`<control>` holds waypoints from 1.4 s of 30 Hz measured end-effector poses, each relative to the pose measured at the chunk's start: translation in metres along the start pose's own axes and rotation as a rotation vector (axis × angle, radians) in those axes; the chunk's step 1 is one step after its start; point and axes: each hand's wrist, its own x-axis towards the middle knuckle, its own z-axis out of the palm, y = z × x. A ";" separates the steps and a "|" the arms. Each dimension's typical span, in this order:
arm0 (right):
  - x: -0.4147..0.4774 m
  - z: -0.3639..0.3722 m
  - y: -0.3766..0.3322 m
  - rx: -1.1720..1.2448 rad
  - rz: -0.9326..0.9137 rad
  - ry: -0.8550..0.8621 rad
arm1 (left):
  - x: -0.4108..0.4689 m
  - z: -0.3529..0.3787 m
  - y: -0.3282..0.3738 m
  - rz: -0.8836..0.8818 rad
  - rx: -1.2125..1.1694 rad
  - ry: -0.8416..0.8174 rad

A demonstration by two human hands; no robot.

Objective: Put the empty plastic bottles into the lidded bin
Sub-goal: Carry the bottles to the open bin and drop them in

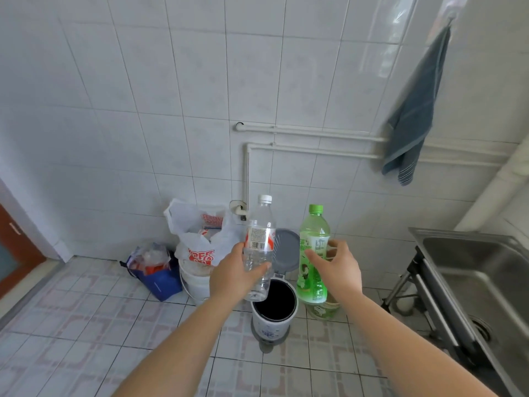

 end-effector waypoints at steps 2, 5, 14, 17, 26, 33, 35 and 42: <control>0.028 0.009 0.005 -0.010 0.011 -0.017 | 0.026 0.012 0.000 -0.016 -0.005 -0.017; 0.071 0.024 0.010 -0.013 0.036 -0.020 | 0.074 0.028 -0.003 -0.026 0.010 -0.040; 0.210 0.096 0.017 -0.034 0.140 -0.067 | 0.229 0.071 -0.029 -0.088 0.031 -0.153; 0.241 0.123 0.034 -0.075 0.190 -0.110 | 0.274 0.087 -0.047 -0.102 0.076 -0.228; 0.277 0.190 0.143 -0.163 0.432 -0.227 | 0.316 0.188 -0.143 -0.341 0.189 -0.421; 0.290 0.244 0.245 -0.203 0.594 -0.374 | 0.319 0.272 -0.208 -0.470 0.334 -0.525; 0.293 0.261 0.274 -0.229 0.627 -0.423 | 0.319 0.295 -0.225 -0.489 0.341 -0.544; 0.313 0.325 0.363 -0.235 0.710 -0.564 | 0.330 0.376 -0.276 -0.556 0.421 -0.612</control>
